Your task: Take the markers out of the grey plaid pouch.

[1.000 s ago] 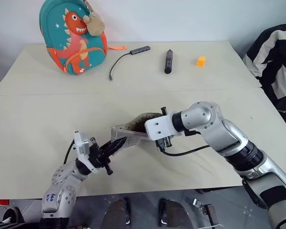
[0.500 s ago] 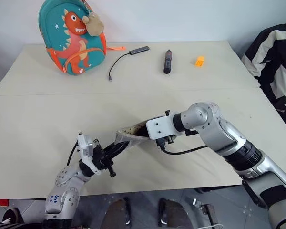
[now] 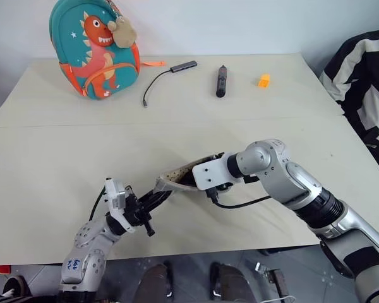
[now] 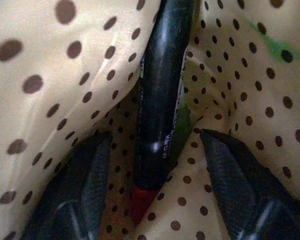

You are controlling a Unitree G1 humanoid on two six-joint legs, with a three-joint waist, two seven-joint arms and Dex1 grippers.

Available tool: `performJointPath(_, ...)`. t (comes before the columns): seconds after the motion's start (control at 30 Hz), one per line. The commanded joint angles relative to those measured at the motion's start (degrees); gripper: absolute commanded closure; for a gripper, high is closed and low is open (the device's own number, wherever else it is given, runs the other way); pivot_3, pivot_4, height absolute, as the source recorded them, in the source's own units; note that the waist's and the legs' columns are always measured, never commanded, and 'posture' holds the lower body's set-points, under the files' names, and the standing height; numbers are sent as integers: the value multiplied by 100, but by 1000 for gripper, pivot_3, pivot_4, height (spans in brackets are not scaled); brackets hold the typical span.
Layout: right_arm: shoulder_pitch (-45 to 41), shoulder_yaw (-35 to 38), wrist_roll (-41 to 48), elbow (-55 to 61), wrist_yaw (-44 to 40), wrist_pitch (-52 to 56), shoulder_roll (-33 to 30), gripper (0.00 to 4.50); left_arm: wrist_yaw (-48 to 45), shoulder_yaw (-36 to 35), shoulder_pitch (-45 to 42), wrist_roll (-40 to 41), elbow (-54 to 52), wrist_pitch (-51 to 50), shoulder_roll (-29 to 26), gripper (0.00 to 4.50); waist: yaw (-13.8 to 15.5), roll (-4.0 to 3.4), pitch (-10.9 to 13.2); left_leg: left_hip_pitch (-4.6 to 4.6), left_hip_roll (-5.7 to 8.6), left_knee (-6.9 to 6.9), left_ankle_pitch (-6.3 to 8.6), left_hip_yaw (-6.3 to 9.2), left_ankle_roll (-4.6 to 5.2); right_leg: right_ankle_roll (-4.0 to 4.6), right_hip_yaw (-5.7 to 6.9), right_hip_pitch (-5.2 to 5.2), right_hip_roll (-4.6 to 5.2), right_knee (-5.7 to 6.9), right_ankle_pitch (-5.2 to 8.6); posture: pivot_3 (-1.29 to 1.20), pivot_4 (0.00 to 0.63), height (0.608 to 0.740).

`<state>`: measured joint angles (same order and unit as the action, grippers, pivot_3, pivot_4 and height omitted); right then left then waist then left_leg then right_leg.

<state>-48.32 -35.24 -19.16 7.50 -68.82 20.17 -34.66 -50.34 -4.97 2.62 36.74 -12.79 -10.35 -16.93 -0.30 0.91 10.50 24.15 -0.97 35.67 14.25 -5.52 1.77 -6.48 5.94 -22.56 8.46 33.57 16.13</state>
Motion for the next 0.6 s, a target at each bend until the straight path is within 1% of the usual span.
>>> performJointPath(0.03, 130, 5, -189, -241, 62, -37, -54, 2931, -65, -169, 61, 96, -93, 217, 5, 4500, 0, 0, 0, 0, 0, 0, 0, 0, 0, 0, 0, 0, 0, 0, 0, 0, 150, 740)
performJointPath(0.13, 114, 23, -175, -250, 108, -106, -21, 3842, -61, -169, 65, 105, -71, 239, 4, 4500, -4, 0, 0, 0, 0, 1, 0, 0, 0, 0, 0, 1, 0, -1, 0, 0, 150, 740)
performJointPath(0.17, 110, 35, -159, -246, 105, -112, -10, 3919, -62, -173, 65, 108, -63, 242, 4, 4500, -6, 0, 0, 0, 0, 1, 0, 0, 0, 0, 0, 1, 0, 0, 0, 0, 150, 740)
performJointPath(0.3, 63, 235, 71, -63, 28, -78, 11, 3919, -71, -179, 76, 109, -43, 256, 7, 4500, -6, 0, 0, -1, -2, 1, 0, 0, -1, 0, 0, 0, -2, 3, 0, 0, 150, 740)
performJointPath(0.37, 18, 522, 460, 200, -116, 176, 76, 3919, -62, -187, 75, 103, -34, 273, 12, 4500, -1, 0, 0, 0, -2, 1, 0, 0, -1, 0, 0, -1, -2, 2, 0, 0, 150, 740)
performJointPath(0.43, -26, 686, 656, 356, -199, 329, 90, 3919, -60, -194, 74, 104, -28, 281, 17, 4500, 2, 0, 0, 2, -2, -1, 0, 0, -1, 0, 0, -2, -1, 0, 0, 0, 150, 740)
performJointPath(0.6, -173, 1095, 1112, 762, -489, 642, -111, 3919, -86, -200, 55, 81, 25, 321, 31, 4500, 10, -1, 1, 6, -1, -4, 4, 0, 0, 1, 3, -2, 1, -8, 0, 0, 150, 740)
